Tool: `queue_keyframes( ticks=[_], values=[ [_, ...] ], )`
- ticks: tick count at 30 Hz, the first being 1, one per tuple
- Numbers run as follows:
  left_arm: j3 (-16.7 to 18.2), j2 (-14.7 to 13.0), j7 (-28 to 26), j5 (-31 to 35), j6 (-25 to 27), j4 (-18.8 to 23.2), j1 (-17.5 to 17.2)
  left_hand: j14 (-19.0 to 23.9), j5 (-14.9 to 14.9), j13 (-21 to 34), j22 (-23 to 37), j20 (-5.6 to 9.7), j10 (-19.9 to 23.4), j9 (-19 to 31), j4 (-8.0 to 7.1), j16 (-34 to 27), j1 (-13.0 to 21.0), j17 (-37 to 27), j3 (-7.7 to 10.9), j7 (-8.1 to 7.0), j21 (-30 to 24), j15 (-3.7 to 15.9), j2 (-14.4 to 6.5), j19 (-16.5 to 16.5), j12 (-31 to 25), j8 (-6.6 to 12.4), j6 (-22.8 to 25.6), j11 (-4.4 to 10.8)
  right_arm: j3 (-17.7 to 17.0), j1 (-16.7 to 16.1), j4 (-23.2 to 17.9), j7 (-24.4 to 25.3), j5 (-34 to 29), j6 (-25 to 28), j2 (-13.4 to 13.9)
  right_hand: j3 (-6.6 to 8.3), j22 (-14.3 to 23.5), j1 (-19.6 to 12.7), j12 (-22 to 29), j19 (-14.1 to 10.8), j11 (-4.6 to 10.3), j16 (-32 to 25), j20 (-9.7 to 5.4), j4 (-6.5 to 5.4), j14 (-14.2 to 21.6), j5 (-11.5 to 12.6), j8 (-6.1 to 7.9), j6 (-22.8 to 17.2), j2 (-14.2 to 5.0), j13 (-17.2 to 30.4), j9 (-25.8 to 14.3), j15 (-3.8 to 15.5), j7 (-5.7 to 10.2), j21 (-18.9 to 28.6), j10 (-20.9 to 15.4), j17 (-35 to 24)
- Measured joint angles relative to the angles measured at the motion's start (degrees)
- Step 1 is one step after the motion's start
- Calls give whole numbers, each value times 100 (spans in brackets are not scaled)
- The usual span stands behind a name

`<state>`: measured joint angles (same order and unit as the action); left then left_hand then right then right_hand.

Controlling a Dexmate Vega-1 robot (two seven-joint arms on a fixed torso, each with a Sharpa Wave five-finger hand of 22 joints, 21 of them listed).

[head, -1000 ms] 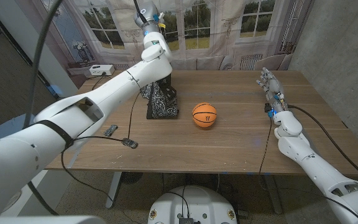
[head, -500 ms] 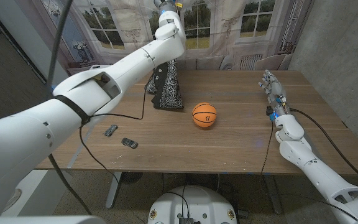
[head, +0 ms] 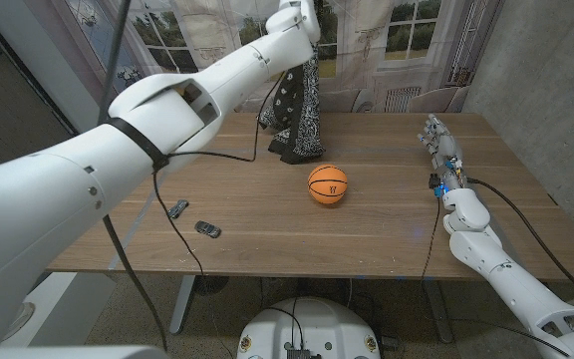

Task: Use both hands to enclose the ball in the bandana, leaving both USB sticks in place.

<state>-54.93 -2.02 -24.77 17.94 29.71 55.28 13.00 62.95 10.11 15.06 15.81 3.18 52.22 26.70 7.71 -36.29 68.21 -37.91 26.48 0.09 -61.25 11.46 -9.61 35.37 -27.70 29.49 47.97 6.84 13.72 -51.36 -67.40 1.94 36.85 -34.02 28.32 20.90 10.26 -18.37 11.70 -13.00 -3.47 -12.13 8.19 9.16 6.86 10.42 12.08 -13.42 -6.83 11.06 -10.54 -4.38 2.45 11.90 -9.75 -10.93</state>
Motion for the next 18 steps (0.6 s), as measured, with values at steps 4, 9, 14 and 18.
queue_keyframes(
  ticks=[4,9,14,18],
  values=[
    [82,70,321,-256,-486,-78,104,0,0,0,-13,11,0,4,-1,35,0,-20,1,-1,-43,0,0,-51,0,0,-1,0,-10,-26,-44,49,-24,0,2,57,0,-84,0,-42,40,0,-42,-23,51,0,0,0,-73,0,0,51,0,32,-41,0],
    [180,39,933,-618,-1042,-45,188,-41,-1,0,-39,-6,-31,9,1,76,-9,-47,48,-10,-65,-21,8,-75,0,0,-9,32,-30,-67,-124,163,-65,25,7,163,0,-236,0,-134,113,-44,-134,-51,145,0,0,-55,-228,0,0,145,56,45,-113,-15],
    [324,-35,1676,-1059,-1558,-4,278,-41,-1,0,-66,19,-31,36,1,80,-22,-74,48,0,-109,-21,24,-104,0,-1,-45,31,-48,-115,-235,340,-127,115,20,251,0,-311,0,-233,186,-79,-232,-92,234,0,0,-103,-364,0,0,237,103,77,-186,-41],
    [511,-111,2483,-1540,-2039,-52,390,-41,-1,0,-92,-10,-31,55,-5,123,-22,-77,54,-8,-155,-21,25,-133,0,-1,-53,32,-53,-155,-336,555,-235,227,52,290,0,-350,0,-245,205,-89,-270,-100,245,0,-8,-125,-401,0,0,291,126,88,-205,-41]
  ],
)
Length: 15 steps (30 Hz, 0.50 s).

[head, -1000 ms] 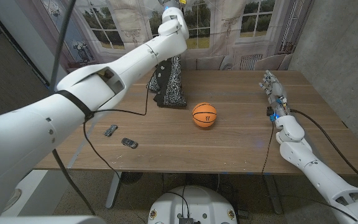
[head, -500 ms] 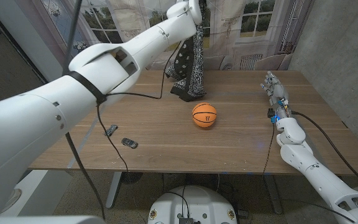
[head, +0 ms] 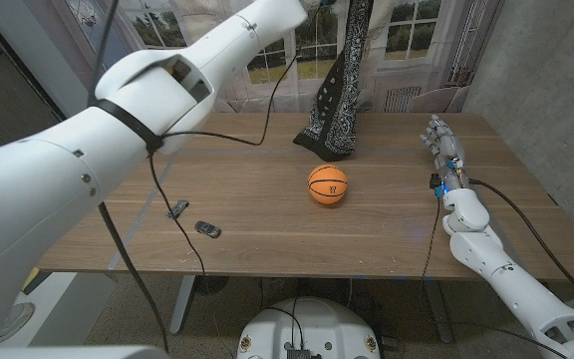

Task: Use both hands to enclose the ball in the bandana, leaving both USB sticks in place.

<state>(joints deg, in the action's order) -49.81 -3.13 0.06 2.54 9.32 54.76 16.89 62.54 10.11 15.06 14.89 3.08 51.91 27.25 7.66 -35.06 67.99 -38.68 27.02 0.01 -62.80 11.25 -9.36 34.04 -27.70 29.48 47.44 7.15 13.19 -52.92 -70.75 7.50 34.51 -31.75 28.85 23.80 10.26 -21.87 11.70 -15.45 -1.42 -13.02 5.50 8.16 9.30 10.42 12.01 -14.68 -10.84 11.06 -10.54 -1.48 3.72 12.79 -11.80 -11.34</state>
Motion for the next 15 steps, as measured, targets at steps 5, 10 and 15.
queue_keyframes(
  ticks=[5,10,15],
  values=[
    [230,-90,940,-487,-421,-176,146,-2,0,1,-27,0,0,21,5,32,-22,-23,41,29,-37,-2,22,-62,0,20,-30,0,-1,-48,-143,305,-198,164,54,34,0,-91,0,-10,36,0,-28,34,-21,0,-38,-8,58,0,0,39,8,0,37,0],
    [326,-224,1670,-795,-621,-159,234,-55,0,1,-52,1,0,68,-13,66,-38,-50,59,44,-82,-11,6,-143,0,42,-59,0,1,-125,-336,573,-406,317,136,113,0,-303,-27,-10,100,29,-28,113,-65,0,-83,50,131,0,0,82,59,0,109,13],
    [364,-412,2204,-953,-645,1,295,-133,35,3,-96,-8,-73,212,-40,140,-114,-102,86,39,-148,-72,-8,-277,0,65,-187,74,6,-214,-541,881,-658,486,220,167,0,-493,-69,-3,78,81,-21,166,-126,0,-128,223,177,0,1,139,26,-8,253,16]
  ],
)
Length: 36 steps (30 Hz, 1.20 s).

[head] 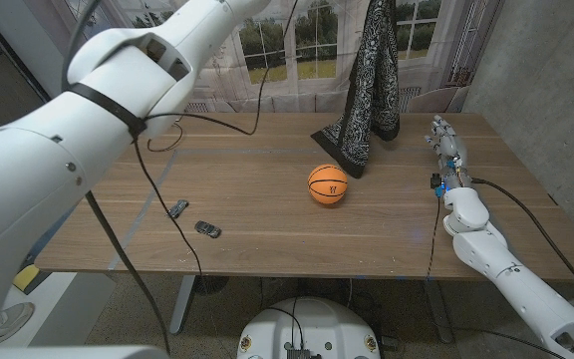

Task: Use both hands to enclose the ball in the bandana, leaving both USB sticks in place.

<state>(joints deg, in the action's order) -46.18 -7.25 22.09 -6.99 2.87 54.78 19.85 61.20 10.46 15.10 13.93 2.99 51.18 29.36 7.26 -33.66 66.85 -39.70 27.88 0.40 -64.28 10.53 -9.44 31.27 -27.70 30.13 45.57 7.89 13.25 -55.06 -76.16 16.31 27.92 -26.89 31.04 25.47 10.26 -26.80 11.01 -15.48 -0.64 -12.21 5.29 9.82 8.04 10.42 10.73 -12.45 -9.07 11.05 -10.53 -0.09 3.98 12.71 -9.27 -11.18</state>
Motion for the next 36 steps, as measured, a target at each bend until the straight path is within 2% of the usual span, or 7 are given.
queue_keyframes(
  ticks=[7,8,11,19,26,28,36],
  values=[
    [2,-74,745,-60,309,80,23,-114,87,3,-63,-22,-70,187,-33,106,-36,-74,32,-51,-54,-49,-24,-183,0,66,-129,68,17,-127,-336,106,-89,66,138,-1,0,-174,-64,92,26,78,30,-1,-216,0,-36,231,130,0,0,-73,-12,-64,250,27],
    [-61,-441,824,-61,343,438,184,-116,88,14,-77,-22,-83,224,-49,128,-44,-82,48,-62,-78,-51,-32,-208,-1,86,-145,56,22,-149,-406,622,-552,477,164,-1,0,-196,-64,127,23,91,33,-1,-239,-23,-36,276,151,0,0,-72,-7,-64,304,27],
    [-61,-441,1045,-64,447,438,184,-135,145,339,-115,-53,-142,332,-89,150,-67,-130,40,-71,-99,-70,-54,-296,-1,144,-192,59,39,-189,-548,622,-552,477,220,-21,0,-243,-64,158,-9,99,35,15,-296,-26,-58,394,198,0,-21,-92,-17,-85,398,27],
    [-84,-687,1394,-231,534,635,252,-134,306,501,-221,-135,-237,673,-150,193,-121,-301,54,-101,-121,-70,-32,-419,-1,341,-308,133,83,-249,-770,961,-1053,857,328,-381,0,-137,-64,525,-98,120,279,-79,-594,-26,-58,674,722,29,-28,-247,-144,-184,618,10],
    [2,-783,1655,-405,301,608,250,-134,418,918,-275,-158,-284,905,-181,193,-181,-451,86,-72,-158,-70,-17,-503,-28,458,-399,122,199,-254,-946,1124,-1053,1064,417,-549,30,-6,-10,637,-142,120,351,-138,-654,0,-33,756,932,30,-28,-264,-163,-182,609,-16],
    [64,-631,1749,-445,187,66,293,-134,420,918,-275,-166,-285,957,-181,193,-181,-493,86,-60,-164,-70,-17,-511,-33,490,-429,121,265,-222,-1000,1331,-1470,1504,443,-556,30,-20,3,577,-142,120,292,-145,-641,0,-11,756,945,30,-28,-232,-162,-147,609,-16],
    [15,-330,2162,-560,-224,-636,467,-134,524,1042,-302,-166,-317,1196,-182,193,-181,-658,87,-51,-228,-70,-17,-511,-57,613,-518,89,635,114,-1019,1346,-1953,1819,493,-580,29,-143,4,495,-130,96,-120,-120,-726,89,-9,764,956,56,-27,-129,-216,-102,682,-16]
  ],
)
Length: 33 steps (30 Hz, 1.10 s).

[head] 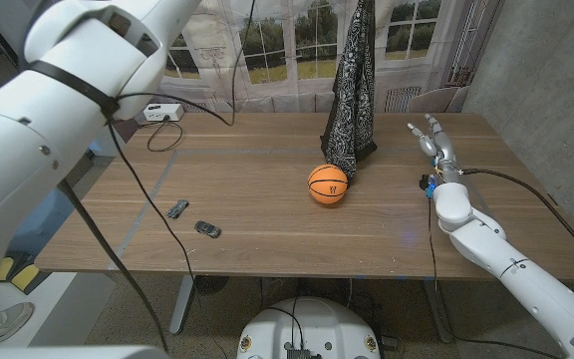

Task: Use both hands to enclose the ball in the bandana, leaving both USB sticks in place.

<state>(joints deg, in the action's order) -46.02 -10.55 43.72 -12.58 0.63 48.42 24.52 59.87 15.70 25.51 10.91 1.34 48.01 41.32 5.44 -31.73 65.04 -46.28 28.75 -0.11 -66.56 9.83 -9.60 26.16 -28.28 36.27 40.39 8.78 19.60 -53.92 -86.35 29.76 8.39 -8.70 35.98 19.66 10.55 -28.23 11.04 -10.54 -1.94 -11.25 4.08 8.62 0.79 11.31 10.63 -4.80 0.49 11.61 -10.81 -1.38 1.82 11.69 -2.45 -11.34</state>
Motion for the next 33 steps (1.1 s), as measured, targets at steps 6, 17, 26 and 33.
queue_keyframes(
  ticks=[6,17,26,33],
  values=[
    [-50,160,235,-39,-146,-368,87,0,9,287,0,0,-22,91,-23,0,-14,-84,24,23,0,0,16,0,-4,66,-45,-22,327,406,148,-187,-349,22,-8,0,-14,-134,0,0,54,0,0,0,-71,15,0,43,-27,0,0,71,-38,0,98,0],
    [-45,57,514,-146,-29,-125,4,1,63,375,1,0,-50,134,-46,-29,-11,-191,46,30,-44,0,15,1,-9,68,-73,-50,788,989,225,-591,-872,406,-45,-23,-17,-642,-86,136,293,44,76,24,-361,169,-49,714,-98,0,-28,69,140,-26,727,15],
    [-5,-63,746,-275,51,180,-110,1,86,423,1,-31,-46,134,-46,-29,-9,-288,46,20,-83,0,14,-30,-9,68,-83,-70,1231,1533,313,-1003,-1221,1052,-166,130,-4,-1463,118,-126,406,-293,-120,79,89,228,30,1205,-554,49,-11,312,289,105,756,-113],
    [10,-183,856,-363,184,439,-207,-9,87,454,1,-31,-38,133,-70,-50,-8,-347,71,21,-105,10,13,-30,-9,68,-85,-79,1461,1823,700,-890,-1393,1089,-434,-215,101,-2159,1173,-1262,597,-1647,-347,39,2033,178,421,-469,-719,443,-11,375,400,602,-1325,-1034]
  ],
)
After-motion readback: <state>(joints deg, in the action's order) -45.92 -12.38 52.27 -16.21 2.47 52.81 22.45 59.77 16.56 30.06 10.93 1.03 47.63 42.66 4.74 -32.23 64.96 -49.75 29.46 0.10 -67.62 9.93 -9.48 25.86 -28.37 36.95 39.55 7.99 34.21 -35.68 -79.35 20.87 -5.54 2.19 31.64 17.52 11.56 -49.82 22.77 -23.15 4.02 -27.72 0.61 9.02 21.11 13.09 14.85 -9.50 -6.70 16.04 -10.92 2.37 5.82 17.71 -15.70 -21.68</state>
